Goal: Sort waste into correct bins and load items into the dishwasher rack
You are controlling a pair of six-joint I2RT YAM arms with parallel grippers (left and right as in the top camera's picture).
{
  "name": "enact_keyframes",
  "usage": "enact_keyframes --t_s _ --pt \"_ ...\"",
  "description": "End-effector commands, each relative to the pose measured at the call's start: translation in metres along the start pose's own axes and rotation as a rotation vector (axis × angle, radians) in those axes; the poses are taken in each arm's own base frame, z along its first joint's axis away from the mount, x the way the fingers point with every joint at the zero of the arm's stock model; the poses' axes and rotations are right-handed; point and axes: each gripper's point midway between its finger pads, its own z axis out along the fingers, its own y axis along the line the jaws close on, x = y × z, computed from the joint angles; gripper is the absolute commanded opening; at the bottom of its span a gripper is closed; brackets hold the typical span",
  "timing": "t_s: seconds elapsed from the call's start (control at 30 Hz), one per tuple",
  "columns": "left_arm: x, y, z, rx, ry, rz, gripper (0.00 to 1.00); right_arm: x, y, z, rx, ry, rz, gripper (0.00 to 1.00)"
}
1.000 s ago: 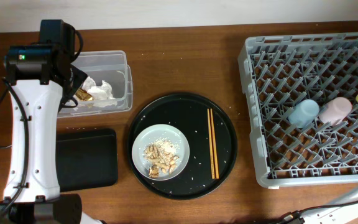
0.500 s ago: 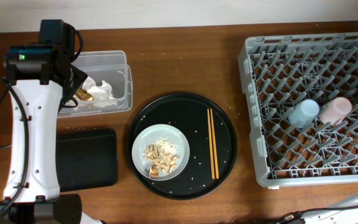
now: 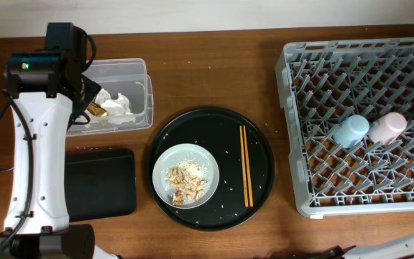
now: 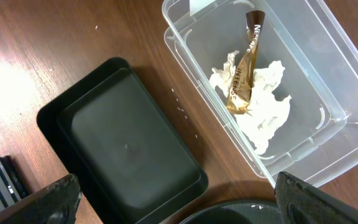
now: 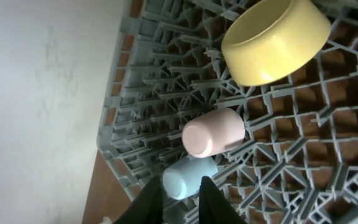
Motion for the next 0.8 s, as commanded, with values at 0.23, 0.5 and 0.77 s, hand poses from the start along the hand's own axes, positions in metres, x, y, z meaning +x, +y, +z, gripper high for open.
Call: enact_keyframes --t_s 0.23,0.5,0.77 --pt "-0.004 0.003 -0.006 0.008 -0.022 -0.015 0.99 -0.027 0.008 0.010 0.322 -0.178 -0.169 0.06" --pt "-0.004 0.003 -0.006 0.008 -0.022 -0.015 0.99 -0.068 -0.010 0.090 0.550 -0.238 -0.292 0.04" --pt "-0.004 0.003 -0.006 0.008 -0.022 -0.015 0.99 -0.073 -0.061 0.149 0.717 -0.177 -0.294 0.04"
